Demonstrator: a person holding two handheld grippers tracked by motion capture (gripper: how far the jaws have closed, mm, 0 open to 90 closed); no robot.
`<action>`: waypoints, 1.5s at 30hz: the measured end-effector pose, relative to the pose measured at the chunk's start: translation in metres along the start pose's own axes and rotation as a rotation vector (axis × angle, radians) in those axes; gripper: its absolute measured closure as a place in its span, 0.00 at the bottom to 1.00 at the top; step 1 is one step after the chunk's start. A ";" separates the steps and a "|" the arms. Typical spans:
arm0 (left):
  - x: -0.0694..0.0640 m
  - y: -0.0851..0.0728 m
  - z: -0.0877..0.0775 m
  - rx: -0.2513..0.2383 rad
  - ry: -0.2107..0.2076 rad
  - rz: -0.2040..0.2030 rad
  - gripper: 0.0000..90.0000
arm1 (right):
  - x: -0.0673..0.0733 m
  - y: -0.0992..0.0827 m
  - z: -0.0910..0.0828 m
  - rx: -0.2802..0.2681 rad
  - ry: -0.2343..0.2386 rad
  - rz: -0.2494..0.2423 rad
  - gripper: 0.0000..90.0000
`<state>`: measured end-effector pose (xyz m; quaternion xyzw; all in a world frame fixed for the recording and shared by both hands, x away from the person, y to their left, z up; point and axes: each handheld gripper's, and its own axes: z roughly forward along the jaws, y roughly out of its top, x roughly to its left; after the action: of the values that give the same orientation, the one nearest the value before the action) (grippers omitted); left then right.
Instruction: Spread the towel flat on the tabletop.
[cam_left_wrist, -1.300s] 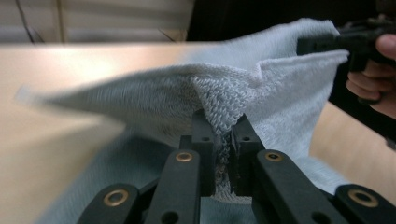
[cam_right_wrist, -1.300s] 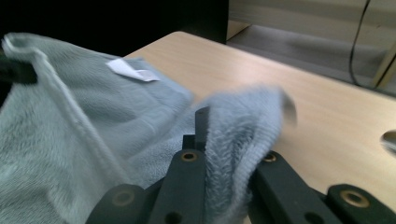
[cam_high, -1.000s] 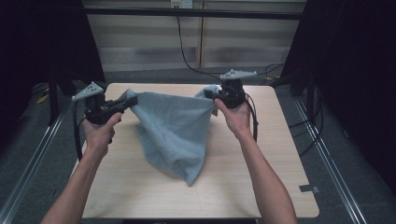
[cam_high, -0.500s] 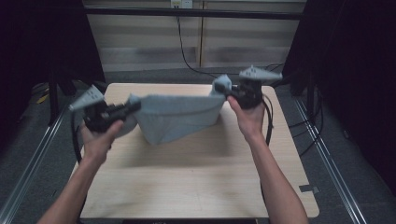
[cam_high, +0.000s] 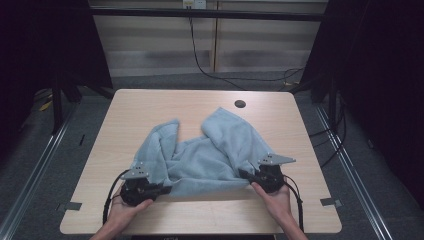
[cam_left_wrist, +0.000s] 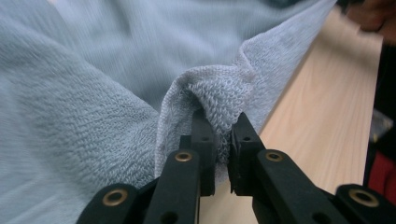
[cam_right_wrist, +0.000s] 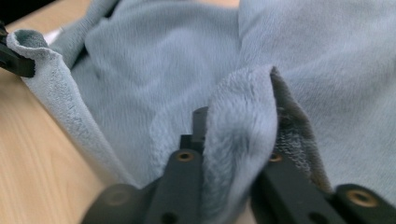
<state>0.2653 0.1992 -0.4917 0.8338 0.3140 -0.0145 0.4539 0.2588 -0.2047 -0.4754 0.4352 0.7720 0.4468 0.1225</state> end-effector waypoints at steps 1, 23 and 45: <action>-0.001 -0.003 0.000 0.013 -0.009 -0.003 0.89 | 0.002 -0.003 -0.003 0.011 -0.007 -0.005 0.85; 0.046 0.041 0.002 -0.071 0.140 -0.031 0.51 | -0.019 -0.029 -0.059 0.002 -0.034 0.132 0.48; 0.045 0.010 0.002 0.078 0.212 0.059 0.91 | -0.046 0.012 -0.033 -0.032 -0.050 0.067 0.45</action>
<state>0.3068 0.2166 -0.4996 0.8566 0.3346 0.0751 0.3854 0.2738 -0.2569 -0.4559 0.4698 0.7463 0.4520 0.1340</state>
